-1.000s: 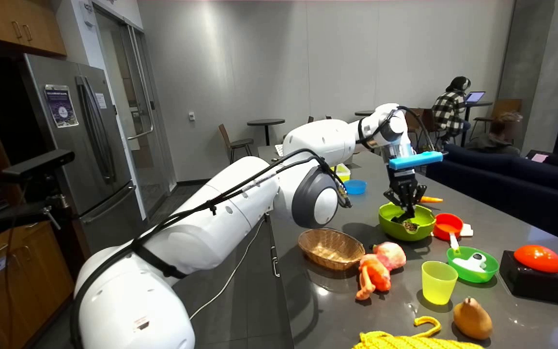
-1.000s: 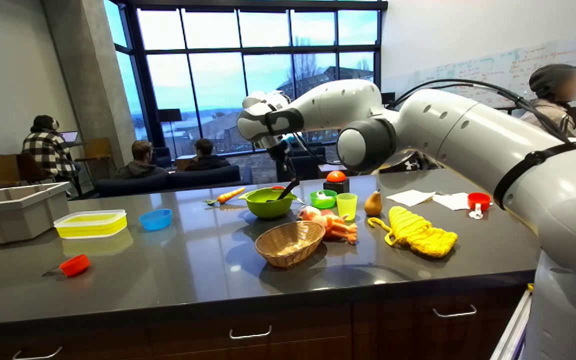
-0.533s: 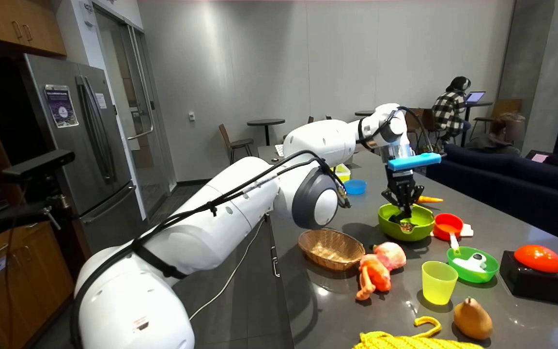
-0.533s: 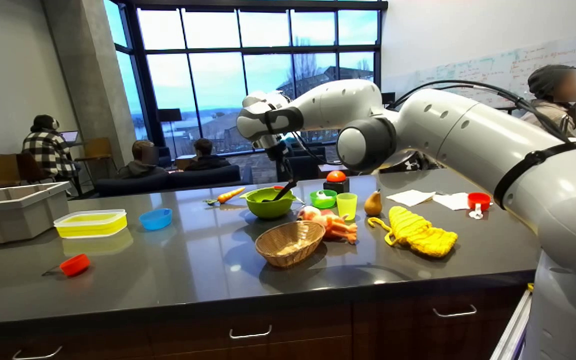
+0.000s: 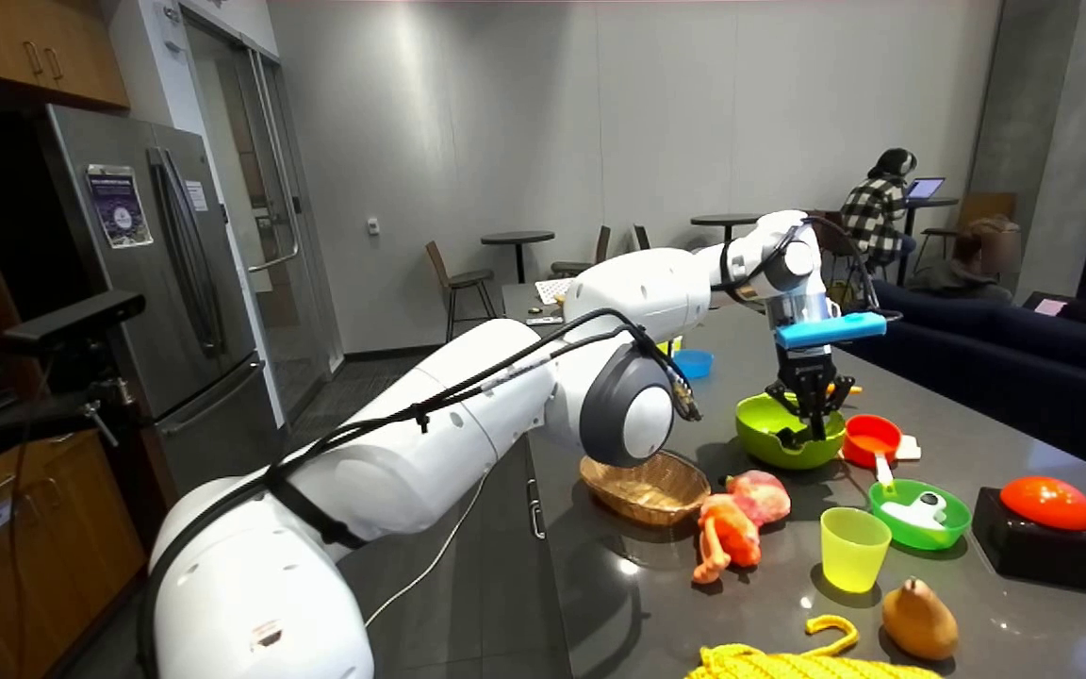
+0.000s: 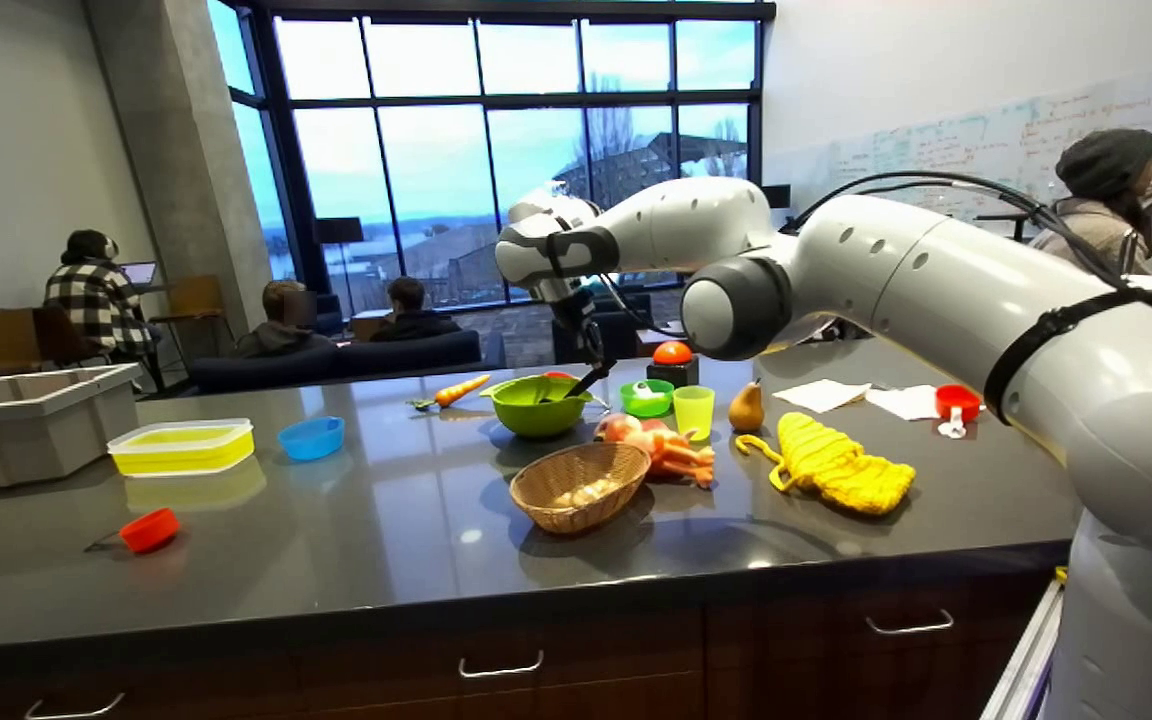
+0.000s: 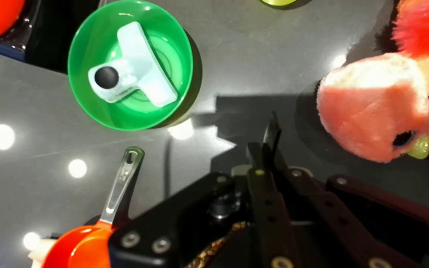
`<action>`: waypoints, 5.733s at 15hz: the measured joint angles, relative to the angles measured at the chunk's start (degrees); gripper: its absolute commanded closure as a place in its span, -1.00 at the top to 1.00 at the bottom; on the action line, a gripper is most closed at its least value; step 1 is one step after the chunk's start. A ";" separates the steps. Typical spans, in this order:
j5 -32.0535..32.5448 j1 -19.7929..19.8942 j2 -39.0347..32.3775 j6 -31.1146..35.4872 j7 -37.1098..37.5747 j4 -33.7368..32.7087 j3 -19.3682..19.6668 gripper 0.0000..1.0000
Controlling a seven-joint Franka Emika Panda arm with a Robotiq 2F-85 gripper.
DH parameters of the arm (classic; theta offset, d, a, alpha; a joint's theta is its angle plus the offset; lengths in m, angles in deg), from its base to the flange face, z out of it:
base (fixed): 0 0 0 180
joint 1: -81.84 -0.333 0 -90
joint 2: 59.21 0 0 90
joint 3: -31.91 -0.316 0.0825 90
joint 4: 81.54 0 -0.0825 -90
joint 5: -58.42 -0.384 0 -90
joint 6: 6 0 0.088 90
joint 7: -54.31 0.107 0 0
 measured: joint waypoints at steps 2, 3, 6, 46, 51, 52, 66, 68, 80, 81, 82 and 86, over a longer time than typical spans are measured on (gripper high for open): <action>-0.01 0.81 -0.03 0.86 1.16 0.15 -0.07 -0.98; -0.27 1.04 -0.20 0.90 1.45 -0.16 0.08 -0.98; -0.34 1.40 -0.27 1.57 2.44 -0.19 0.07 -0.98; 0.89 0.83 0.60 -2.13 3.71 -0.54 2.88 -0.98; 1.14 -0.72 0.60 -2.07 3.76 -0.50 2.87 -0.98; 1.14 -1.20 0.60 -2.01 3.76 -0.50 2.85 -0.98; -1.90 -3.99 1.05 -3.19 9.08 -3.59 1.27 -0.98; -2.47 -2.61 1.59 -3.18 10.44 -3.63 1.00 -0.98; -2.30 0.50 2.85 -14.99 10.15 -3.65 0.48 -0.98; -2.22 0.48 3.11 -16.21 10.12 -3.65 0.51 -0.98; -2.21 0.48 3.29 -17.23 10.10 -3.64 0.51 -0.98; -2.00 0.28 3.38 -19.44 9.56 -3.10 0.51 -0.98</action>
